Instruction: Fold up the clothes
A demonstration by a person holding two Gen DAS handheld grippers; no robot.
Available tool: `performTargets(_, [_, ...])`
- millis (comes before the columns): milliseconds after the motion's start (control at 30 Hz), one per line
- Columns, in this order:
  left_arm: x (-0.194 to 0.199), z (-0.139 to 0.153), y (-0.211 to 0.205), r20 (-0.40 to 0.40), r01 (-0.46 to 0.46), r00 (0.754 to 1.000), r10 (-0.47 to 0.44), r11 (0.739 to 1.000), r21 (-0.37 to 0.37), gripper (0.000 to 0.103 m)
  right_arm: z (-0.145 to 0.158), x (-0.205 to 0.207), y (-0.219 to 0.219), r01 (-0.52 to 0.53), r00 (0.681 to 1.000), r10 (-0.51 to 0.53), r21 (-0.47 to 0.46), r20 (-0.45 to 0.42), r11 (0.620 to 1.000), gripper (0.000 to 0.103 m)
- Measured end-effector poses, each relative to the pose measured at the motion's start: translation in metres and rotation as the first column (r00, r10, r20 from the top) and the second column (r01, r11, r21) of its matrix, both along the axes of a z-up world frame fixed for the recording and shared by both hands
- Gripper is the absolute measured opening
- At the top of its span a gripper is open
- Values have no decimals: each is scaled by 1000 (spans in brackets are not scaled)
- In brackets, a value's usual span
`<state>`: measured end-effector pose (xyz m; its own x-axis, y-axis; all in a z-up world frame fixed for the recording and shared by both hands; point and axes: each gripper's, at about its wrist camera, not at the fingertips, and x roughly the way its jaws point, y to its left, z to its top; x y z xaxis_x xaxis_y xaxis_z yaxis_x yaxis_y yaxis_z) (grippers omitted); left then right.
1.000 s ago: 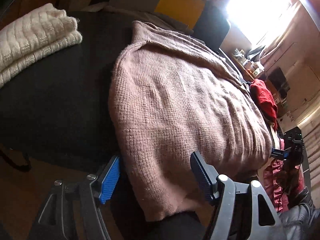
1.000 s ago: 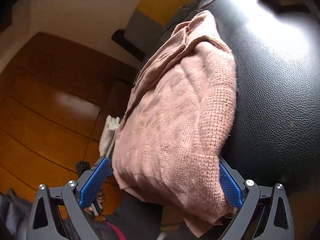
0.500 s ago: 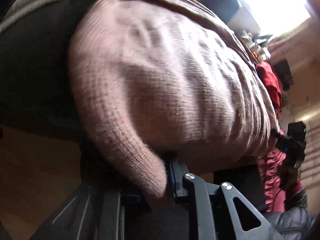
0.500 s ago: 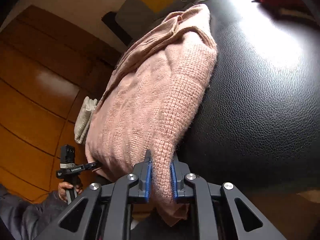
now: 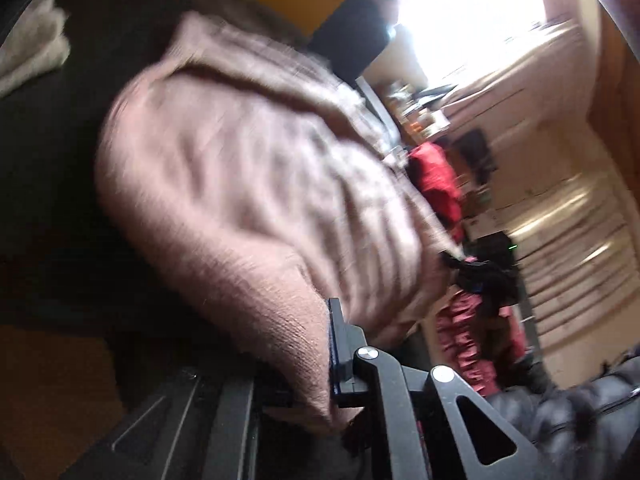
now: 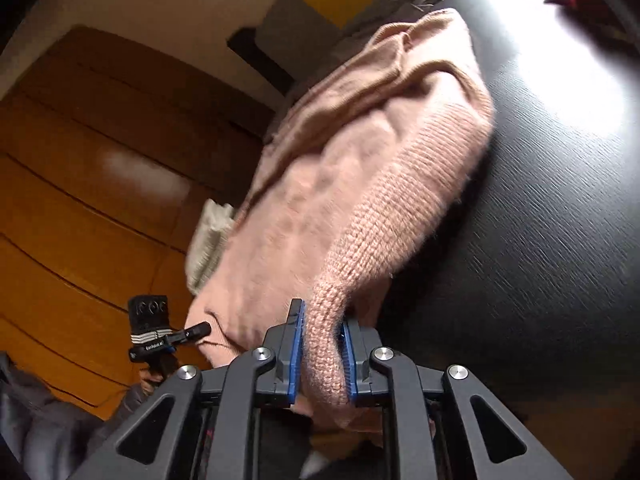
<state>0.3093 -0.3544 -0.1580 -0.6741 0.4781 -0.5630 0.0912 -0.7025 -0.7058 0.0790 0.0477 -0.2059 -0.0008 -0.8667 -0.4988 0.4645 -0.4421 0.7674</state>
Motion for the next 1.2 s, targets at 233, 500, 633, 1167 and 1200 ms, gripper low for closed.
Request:
performTargets(233, [-45,52,-37,-200,-8,980,17,999,47,9,28,-34,-28,16,1000,-16,-115,-4,993,18])
performTargets(500, [-168,64,-96,-253,-106,960,117,993,56,9,66,-127,-63,80,993,-92,-138,-79,987,18])
performTargets(633, [-238,-2,-130,-50,-192,980,195,979,63,9,42,-189,-81,159,986,-161,-57,-36,986,18])
performTargets(1167, [-144,-34,-90,84,-155,985,151,987,46,8,4,-147,-36,147,981,-138,-64,136,987,45])
performTargets(1200, [-142,-33,-90,86,-154,985,149,987,54,8,6,-144,-34,142,979,-126,-92,162,986,53])
